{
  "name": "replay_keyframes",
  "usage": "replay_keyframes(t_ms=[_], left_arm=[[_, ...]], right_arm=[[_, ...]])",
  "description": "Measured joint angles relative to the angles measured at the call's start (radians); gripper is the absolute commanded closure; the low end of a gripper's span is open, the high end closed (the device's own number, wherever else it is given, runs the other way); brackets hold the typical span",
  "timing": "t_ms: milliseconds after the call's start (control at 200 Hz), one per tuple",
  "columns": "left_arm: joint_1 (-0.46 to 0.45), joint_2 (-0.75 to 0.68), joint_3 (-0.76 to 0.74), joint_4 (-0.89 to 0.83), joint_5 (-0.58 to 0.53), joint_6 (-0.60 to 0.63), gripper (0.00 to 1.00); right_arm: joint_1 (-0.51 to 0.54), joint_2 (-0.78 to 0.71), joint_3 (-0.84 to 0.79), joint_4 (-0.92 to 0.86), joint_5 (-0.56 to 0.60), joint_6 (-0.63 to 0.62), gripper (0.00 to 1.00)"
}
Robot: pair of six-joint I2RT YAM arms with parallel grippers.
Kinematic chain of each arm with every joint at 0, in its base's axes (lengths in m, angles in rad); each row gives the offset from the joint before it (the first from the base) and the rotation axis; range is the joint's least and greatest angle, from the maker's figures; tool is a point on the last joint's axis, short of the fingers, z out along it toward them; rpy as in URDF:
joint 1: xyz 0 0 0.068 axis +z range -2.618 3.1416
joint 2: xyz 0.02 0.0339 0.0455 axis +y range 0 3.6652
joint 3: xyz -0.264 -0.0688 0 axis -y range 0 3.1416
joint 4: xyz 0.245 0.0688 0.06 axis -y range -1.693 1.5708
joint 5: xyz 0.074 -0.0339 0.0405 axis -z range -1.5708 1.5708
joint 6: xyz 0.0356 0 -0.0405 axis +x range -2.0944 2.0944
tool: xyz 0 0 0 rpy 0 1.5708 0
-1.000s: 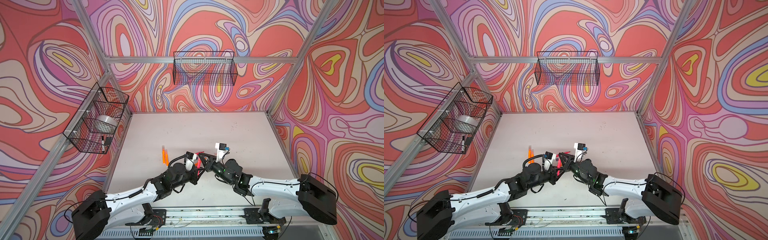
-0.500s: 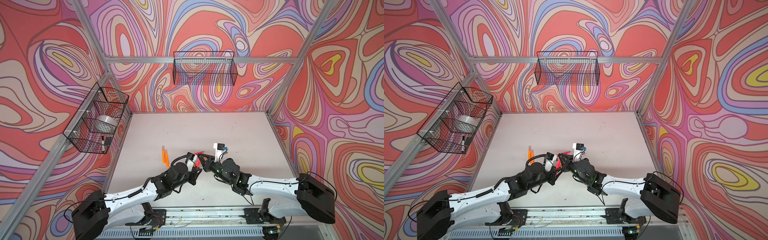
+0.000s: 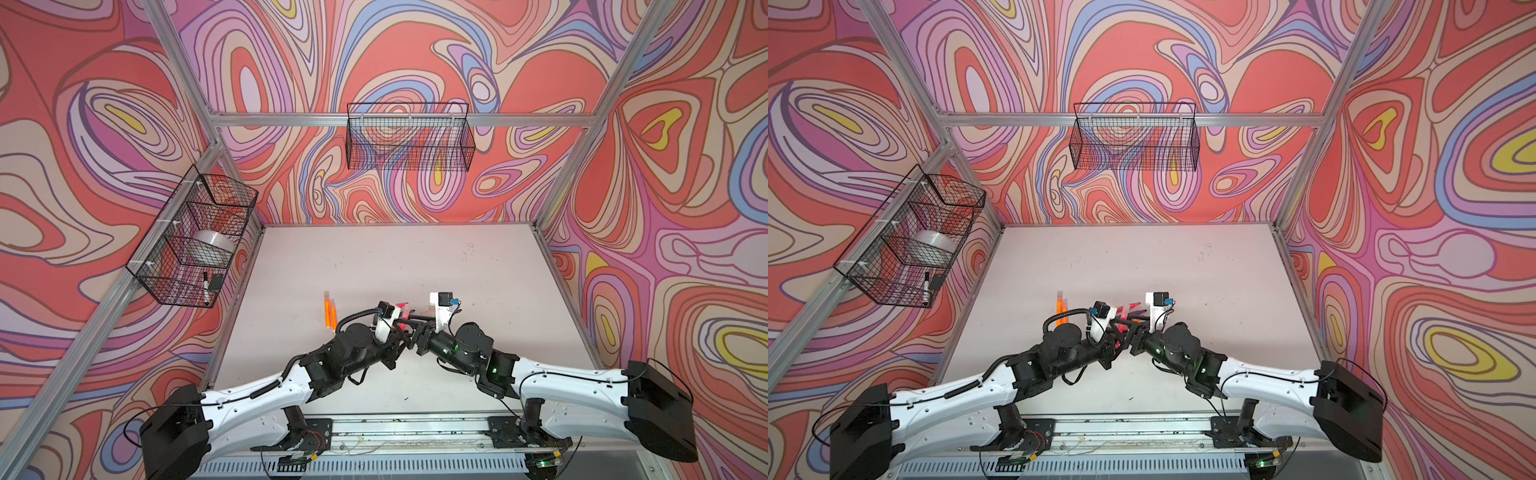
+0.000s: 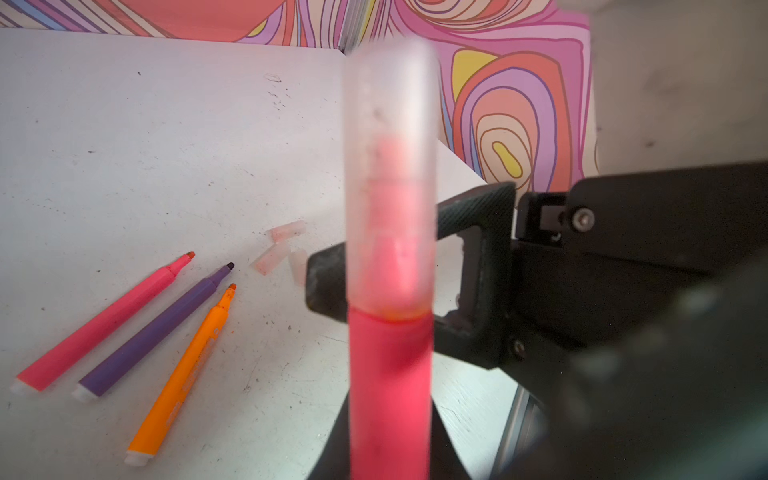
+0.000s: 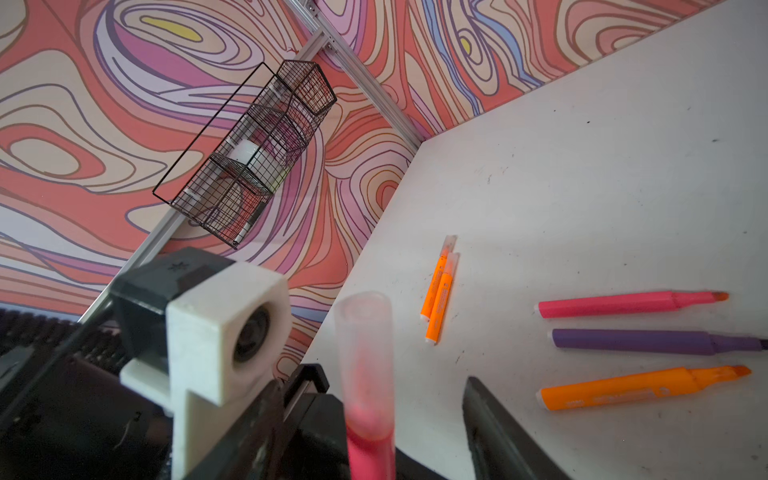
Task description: Insert the pens into the pen caps
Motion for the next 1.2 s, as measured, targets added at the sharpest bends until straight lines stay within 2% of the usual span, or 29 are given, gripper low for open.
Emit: replay_keyframes(t_ms=[245,360,726,986,1202], left_arm=[[0.000,-0.001,0.000,0.019,0.027,0.015,1.00],[-0.001,-0.001,0.000,0.026,0.039,0.019,1.00],[-0.015,-0.001,0.000,0.040,0.056,0.040,1.00],[-0.020,-0.001,0.000,0.043,0.056,0.043,1.00],[-0.021,-0.001,0.000,0.045,0.056,0.044,1.00]], right_arm=[[0.002,-0.098,-0.003,-0.074,0.018,-0.038,0.20],[0.002,-0.123,0.006,-0.116,0.042,-0.054,0.20],[0.002,-0.048,0.125,-0.196,0.103,-0.086,0.41],[0.002,-0.022,0.166,-0.216,0.108,-0.108,0.72],[0.002,-0.006,0.189,-0.239,0.121,-0.122,0.86]])
